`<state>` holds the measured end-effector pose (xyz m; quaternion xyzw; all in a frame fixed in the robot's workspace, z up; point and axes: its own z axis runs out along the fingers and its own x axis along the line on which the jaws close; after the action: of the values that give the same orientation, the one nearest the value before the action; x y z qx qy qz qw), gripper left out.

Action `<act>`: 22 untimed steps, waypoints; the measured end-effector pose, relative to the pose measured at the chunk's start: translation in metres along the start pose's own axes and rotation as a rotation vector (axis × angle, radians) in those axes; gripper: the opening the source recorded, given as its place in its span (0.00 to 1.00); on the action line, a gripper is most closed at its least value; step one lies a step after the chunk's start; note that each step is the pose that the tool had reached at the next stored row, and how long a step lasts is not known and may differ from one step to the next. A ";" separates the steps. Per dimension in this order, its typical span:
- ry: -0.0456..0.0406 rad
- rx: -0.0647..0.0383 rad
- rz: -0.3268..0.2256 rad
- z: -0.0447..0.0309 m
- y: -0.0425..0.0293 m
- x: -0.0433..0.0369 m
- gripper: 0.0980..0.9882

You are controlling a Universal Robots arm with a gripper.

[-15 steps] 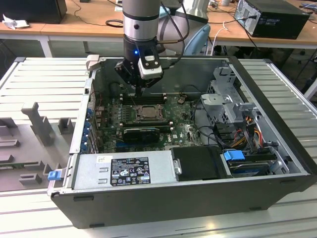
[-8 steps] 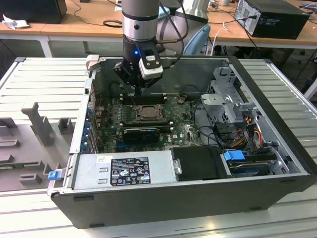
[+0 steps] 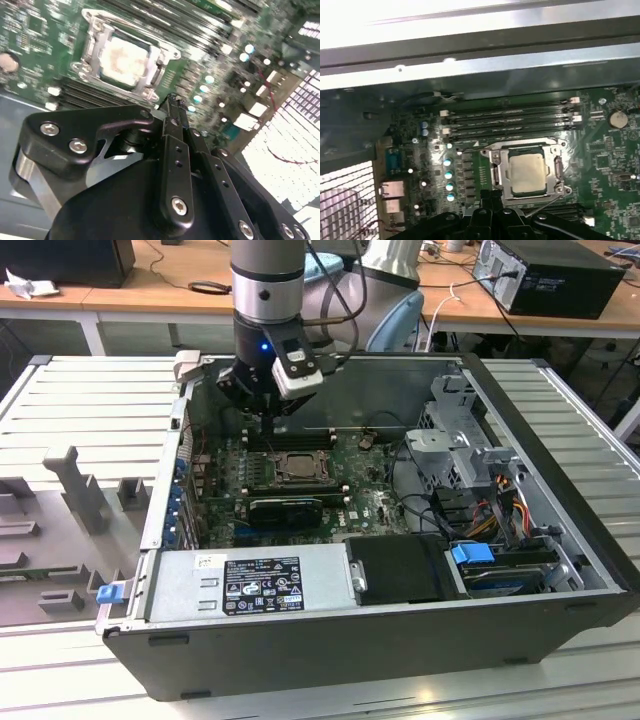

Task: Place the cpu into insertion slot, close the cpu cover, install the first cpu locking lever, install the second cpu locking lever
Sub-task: 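Install the first cpu locking lever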

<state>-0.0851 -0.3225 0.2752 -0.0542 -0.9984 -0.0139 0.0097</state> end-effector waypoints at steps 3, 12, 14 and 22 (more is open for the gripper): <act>-0.0028 -0.001 0.000 0.0006 -0.0010 0.0129 0.01; -0.0035 -0.003 0.000 0.0104 0.0148 0.0267 0.01; -0.0037 -0.004 0.000 0.0131 0.0190 0.0271 0.01; -0.0034 -0.003 0.000 0.0178 0.0347 0.0240 0.01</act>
<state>-0.1055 -0.2850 0.2589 -0.0542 -0.9984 -0.0155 0.0079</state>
